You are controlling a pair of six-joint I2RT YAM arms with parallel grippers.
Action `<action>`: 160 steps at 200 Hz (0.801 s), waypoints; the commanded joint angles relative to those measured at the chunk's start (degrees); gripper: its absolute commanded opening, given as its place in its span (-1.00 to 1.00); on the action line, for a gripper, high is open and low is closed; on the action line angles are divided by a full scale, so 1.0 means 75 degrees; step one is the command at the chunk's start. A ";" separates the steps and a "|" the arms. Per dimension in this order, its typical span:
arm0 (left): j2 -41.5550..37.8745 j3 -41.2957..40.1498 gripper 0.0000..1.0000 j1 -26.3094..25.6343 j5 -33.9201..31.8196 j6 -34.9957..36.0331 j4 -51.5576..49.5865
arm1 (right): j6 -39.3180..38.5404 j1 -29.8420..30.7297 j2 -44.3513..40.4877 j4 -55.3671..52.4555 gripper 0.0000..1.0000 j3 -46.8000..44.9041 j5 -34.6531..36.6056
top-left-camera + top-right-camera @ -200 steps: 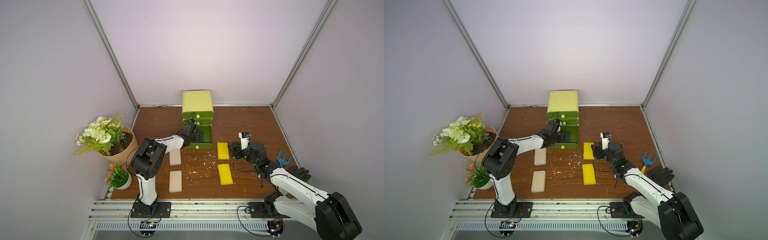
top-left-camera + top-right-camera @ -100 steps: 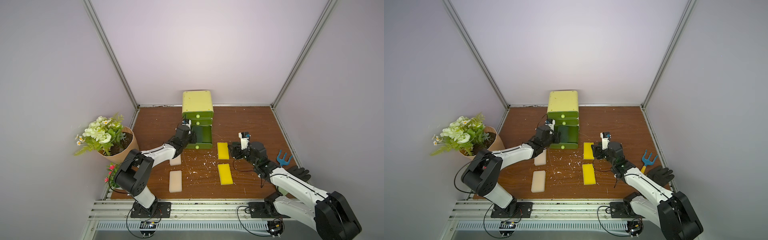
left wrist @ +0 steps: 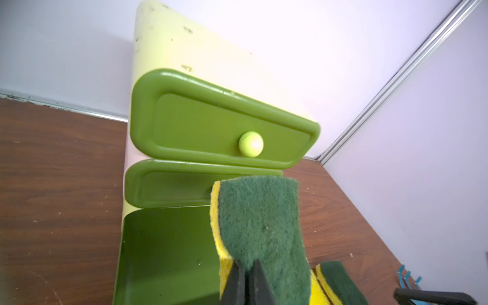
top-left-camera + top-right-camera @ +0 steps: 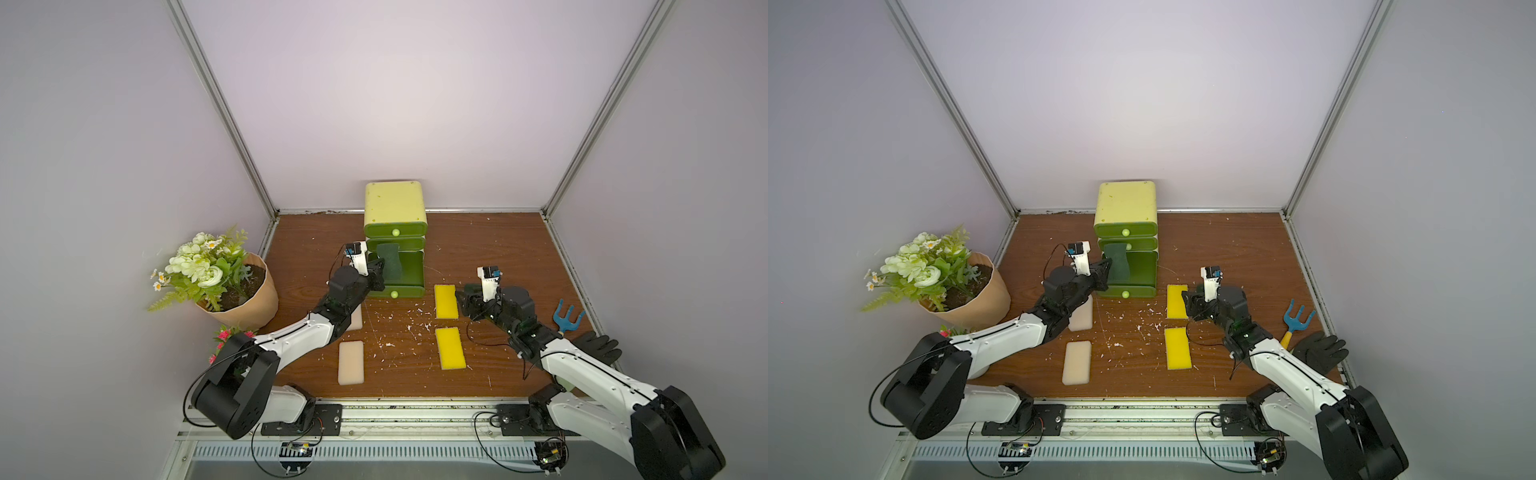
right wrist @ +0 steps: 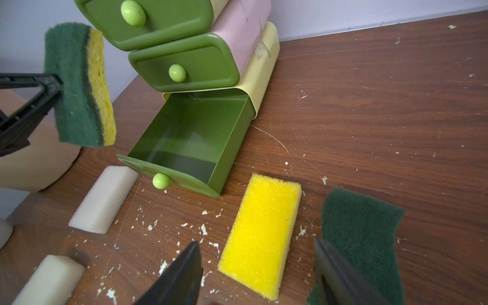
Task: Take the sponge out of the drawer
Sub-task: Pick up the sponge from the drawer.
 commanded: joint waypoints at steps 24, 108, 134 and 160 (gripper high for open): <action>-0.0313 -0.0305 -1.00 -0.0071 0.1460 -0.0372 0.2001 | 0.0090 -0.0011 -0.0495 0.0861 0.40 -0.0156 -0.0771; 0.0768 0.0563 -1.00 -0.1533 0.0919 -0.0964 0.2003 | 0.0049 -0.0011 -0.2299 0.0962 0.41 -0.0907 0.0990; 0.1506 0.0948 -1.00 -0.2102 0.0670 -0.1540 0.2003 | 0.0045 -0.0013 -0.2765 0.0830 0.42 -0.1060 0.1639; 0.2207 0.1267 -0.99 -0.2677 0.0375 -0.1748 0.1997 | 0.0072 -0.0015 -0.3211 0.0743 0.48 -0.1195 0.2114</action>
